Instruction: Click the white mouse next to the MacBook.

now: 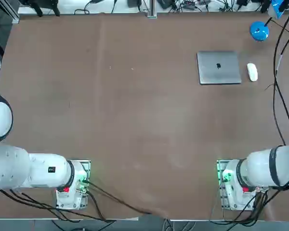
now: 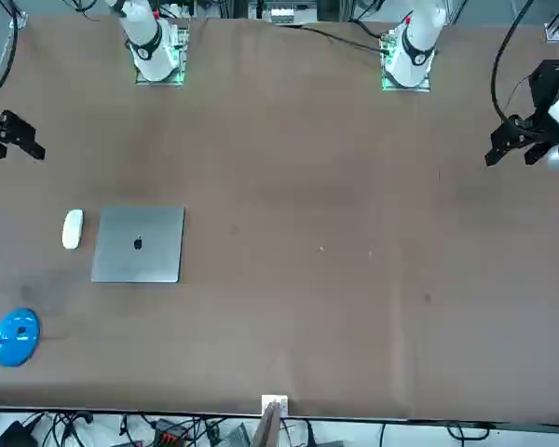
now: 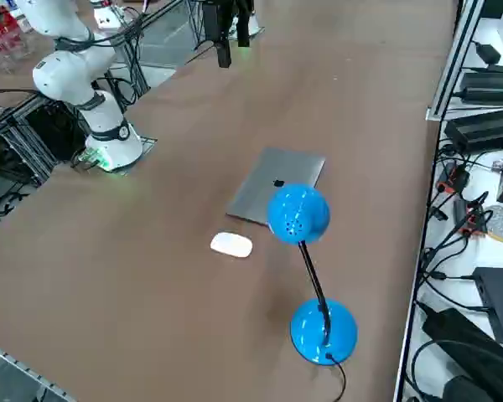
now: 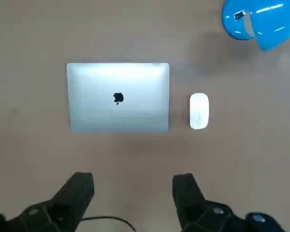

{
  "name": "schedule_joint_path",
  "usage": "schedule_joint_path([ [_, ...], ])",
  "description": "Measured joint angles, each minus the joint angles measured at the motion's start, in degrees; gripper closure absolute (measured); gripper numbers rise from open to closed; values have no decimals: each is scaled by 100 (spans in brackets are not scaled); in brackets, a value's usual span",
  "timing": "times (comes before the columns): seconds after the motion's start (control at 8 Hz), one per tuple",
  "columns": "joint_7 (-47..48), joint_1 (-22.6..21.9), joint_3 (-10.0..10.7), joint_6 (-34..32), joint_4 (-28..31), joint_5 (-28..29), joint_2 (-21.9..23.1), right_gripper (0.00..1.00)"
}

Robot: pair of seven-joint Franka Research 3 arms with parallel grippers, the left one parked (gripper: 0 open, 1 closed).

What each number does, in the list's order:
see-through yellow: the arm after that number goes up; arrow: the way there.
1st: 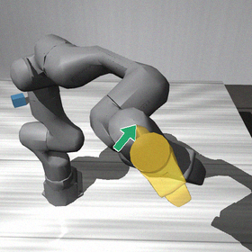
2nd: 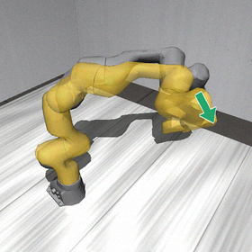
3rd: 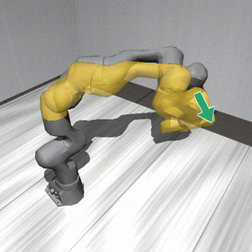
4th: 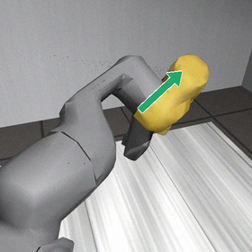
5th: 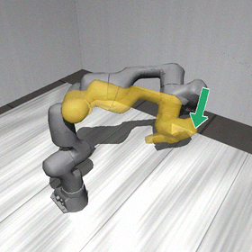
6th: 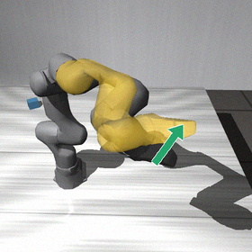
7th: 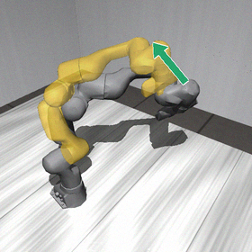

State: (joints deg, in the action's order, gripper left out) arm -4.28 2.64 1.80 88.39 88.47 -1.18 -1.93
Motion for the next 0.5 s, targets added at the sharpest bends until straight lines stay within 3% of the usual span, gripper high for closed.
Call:
schedule_joint_path([
  [0.5, 0, 1, 0, -4, 0, 0, 1, 0],
])
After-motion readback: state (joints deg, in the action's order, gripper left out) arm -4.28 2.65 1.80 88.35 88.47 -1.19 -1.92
